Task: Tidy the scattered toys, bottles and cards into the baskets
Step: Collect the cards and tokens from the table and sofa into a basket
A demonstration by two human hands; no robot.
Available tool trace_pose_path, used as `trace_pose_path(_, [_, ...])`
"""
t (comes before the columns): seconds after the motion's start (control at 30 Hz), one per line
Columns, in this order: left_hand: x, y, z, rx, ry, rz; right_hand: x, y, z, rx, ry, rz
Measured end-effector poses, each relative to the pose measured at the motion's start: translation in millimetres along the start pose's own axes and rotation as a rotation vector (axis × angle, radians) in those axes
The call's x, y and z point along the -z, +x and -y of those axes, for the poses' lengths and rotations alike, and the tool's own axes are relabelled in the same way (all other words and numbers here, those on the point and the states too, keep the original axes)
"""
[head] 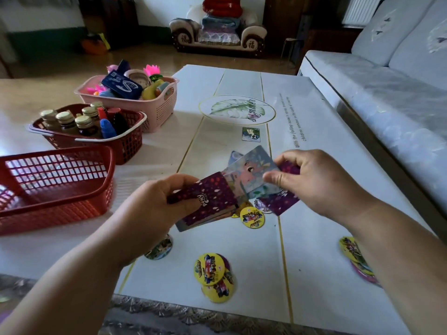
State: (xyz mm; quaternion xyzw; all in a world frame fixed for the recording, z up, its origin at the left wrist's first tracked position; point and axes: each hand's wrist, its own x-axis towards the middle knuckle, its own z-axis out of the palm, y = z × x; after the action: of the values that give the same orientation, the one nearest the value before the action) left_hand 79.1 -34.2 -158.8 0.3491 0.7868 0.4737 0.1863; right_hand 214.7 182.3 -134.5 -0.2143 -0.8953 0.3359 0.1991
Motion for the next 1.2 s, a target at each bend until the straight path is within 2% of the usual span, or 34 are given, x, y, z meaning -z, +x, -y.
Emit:
trace_pose_path(0.1, [-9,0,-3,-0.079,-0.089,0.008,-13,-16,4,0.0,0.239,0.149])
trace_pose_path(0.17, [-16,-1,2,-0.118,-0.004,0.071,-20,-25,0,-0.029,0.332,0.257])
trace_pose_path(0.27, [-23,-3,10,-0.146,0.232,0.125,-20,-35,-14,-0.1,0.242,0.382])
trace_pose_path(0.33, [-24,-2,12,-0.144,0.292,0.107,-12,-40,-25,-0.148,0.118,0.458])
trace_pose_path(0.37, [-23,-2,13,-0.141,0.293,0.101,-7,-42,-30,-0.169,0.076,0.456])
trace_pose_path(0.43, [-23,0,13,-0.137,0.271,0.114,0,-43,-37,-0.204,0.092,0.342])
trace_pose_path(0.5, [-25,-1,13,-0.133,0.28,0.151,-1,-43,-36,-0.209,0.224,0.207])
trace_pose_path(0.57, [-28,-1,13,-0.133,0.293,0.16,-13,-43,-31,-0.176,0.309,0.185])
trace_pose_path(0.63, [-30,0,14,-0.134,0.307,0.146,-23,-47,-24,-0.13,0.329,0.277])
trace_pose_path(0.73, [-31,0,15,-0.111,0.294,0.142,-23,-52,-15,-0.178,0.536,0.515])
trace_pose_path(0.8, [-34,-1,13,-0.105,0.277,0.127,-23,-55,-12,-0.174,0.559,0.575])
trace_pose_path(0.87, [-40,-2,11,-0.108,0.225,0.086,-30,-59,-10,-0.147,0.388,0.467])
trace_pose_path(0.97, [-57,-6,6,-0.126,0.117,-0.001,-44,-64,-10,-0.079,0.238,0.141])
trace_pose_path(1.03, [-67,-10,6,-0.108,0.061,-0.026,-49,-68,-17,-0.069,0.223,0.105])
trace_pose_path(1.2, [-75,-13,2,0.035,-0.011,0.082,-60,-72,-28,0.014,0.072,0.104])
